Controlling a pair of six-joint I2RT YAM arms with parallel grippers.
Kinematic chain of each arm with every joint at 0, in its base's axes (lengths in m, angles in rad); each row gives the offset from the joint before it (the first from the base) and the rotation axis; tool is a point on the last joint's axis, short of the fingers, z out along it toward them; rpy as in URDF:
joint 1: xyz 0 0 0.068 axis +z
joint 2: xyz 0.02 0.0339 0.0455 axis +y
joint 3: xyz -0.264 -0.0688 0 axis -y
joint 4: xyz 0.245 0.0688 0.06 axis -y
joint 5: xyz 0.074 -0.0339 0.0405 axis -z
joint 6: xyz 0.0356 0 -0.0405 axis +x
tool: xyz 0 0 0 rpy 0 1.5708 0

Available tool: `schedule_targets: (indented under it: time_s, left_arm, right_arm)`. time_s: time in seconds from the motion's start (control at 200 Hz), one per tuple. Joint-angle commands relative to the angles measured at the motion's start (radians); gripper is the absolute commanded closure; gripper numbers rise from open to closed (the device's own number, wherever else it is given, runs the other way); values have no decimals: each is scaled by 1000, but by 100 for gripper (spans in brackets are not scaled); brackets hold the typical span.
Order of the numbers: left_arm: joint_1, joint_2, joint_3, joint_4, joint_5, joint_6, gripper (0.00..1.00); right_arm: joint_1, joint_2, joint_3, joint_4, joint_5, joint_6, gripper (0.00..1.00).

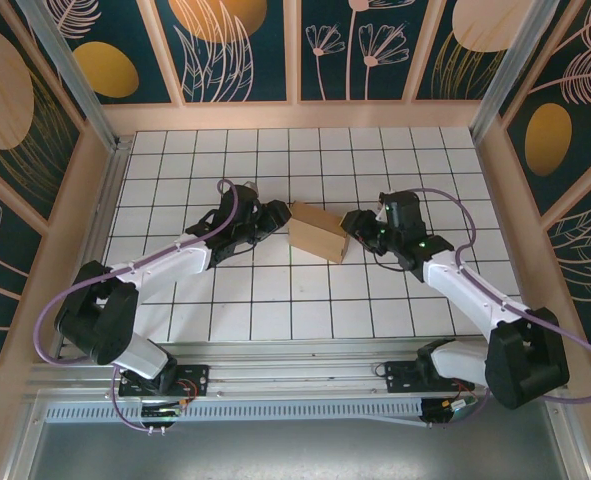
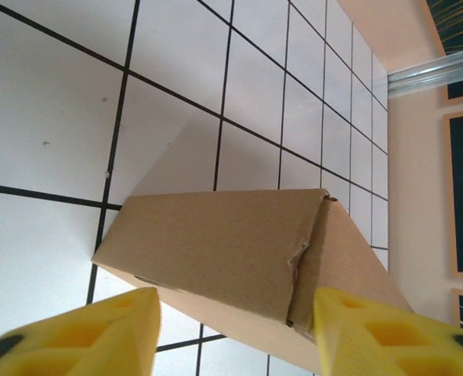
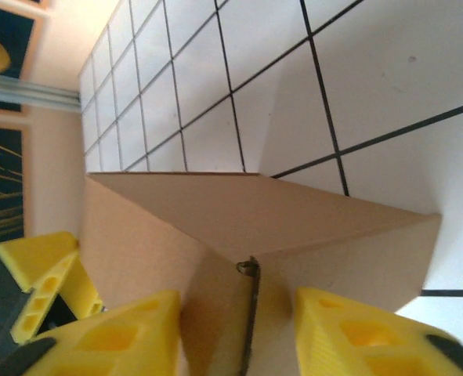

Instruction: Fold the paper box

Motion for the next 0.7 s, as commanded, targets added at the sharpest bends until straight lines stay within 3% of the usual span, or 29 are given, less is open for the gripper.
schedule_targets:
  time_s: [0.0,0.225,0.29,0.486,0.696]
  left_arm:
    - [2,24,-23,-41,-1,2,53]
    - [-1,44,-78,-19,18,-16,59]
    - [-7,45,-91,-23,19,-11,60]
    - [-14,26,-91,-41,14,12,59]
    - [-14,-11,-50,-81,-43,37,46]
  right_arm:
    - [5,18,-69,-22,40,-4,65]
    - [32,68,-207,70,183,-111,68]
    - [30,52,-215,68,212,-117,64]
    - [28,-17,-77,13,129,-117,51]
    - [19,-51,21,-65,67,-41,43]
